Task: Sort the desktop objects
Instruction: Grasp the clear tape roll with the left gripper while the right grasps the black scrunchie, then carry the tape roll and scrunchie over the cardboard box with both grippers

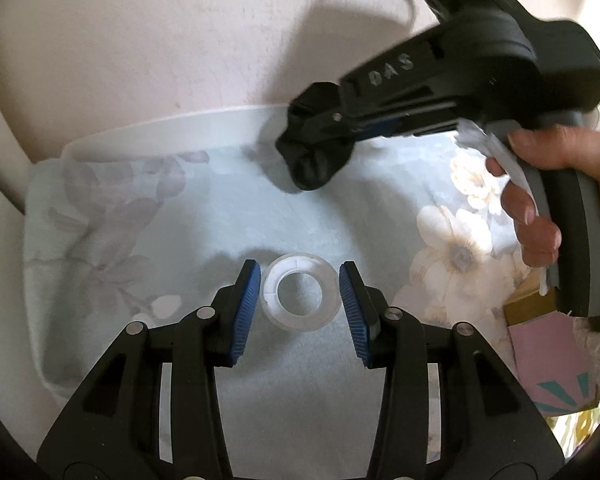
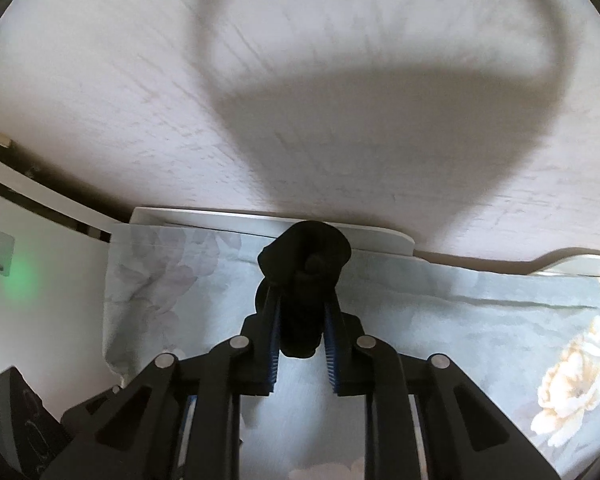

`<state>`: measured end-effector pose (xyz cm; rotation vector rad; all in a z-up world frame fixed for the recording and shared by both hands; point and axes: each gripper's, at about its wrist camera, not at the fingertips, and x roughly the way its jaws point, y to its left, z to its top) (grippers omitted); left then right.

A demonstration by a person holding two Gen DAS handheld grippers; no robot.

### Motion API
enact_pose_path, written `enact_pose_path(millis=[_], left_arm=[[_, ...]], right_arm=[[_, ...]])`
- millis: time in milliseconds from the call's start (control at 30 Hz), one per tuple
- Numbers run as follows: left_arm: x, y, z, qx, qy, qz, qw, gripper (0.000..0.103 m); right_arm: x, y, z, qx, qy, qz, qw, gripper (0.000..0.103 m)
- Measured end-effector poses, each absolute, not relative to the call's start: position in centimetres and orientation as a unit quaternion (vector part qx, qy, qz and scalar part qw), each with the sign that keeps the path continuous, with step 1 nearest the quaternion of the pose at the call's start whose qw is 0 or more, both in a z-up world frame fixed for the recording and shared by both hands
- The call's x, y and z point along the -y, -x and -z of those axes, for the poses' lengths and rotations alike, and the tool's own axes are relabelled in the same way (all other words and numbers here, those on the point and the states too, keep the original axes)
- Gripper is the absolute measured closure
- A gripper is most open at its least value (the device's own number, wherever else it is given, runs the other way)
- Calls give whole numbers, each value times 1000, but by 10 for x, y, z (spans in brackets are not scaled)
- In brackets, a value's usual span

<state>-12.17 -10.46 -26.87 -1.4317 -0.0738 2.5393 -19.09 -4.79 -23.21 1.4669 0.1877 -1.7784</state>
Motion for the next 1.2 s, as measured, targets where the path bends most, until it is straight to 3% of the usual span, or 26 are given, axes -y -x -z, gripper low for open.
enact_pose_path(millis=[567, 867, 1200], left_arm=[[97, 94, 165, 13, 462, -880, 106, 65], [35, 65, 117, 12, 443, -887, 128, 65], [-54, 45, 107, 10, 443, -877, 187, 65]], right_arm=[[-50, 150, 115, -96, -520, 747, 403, 85], [-144, 131, 56, -103, -479, 783, 384, 85], [-251, 126, 52, -87, -478, 803, 345, 85]])
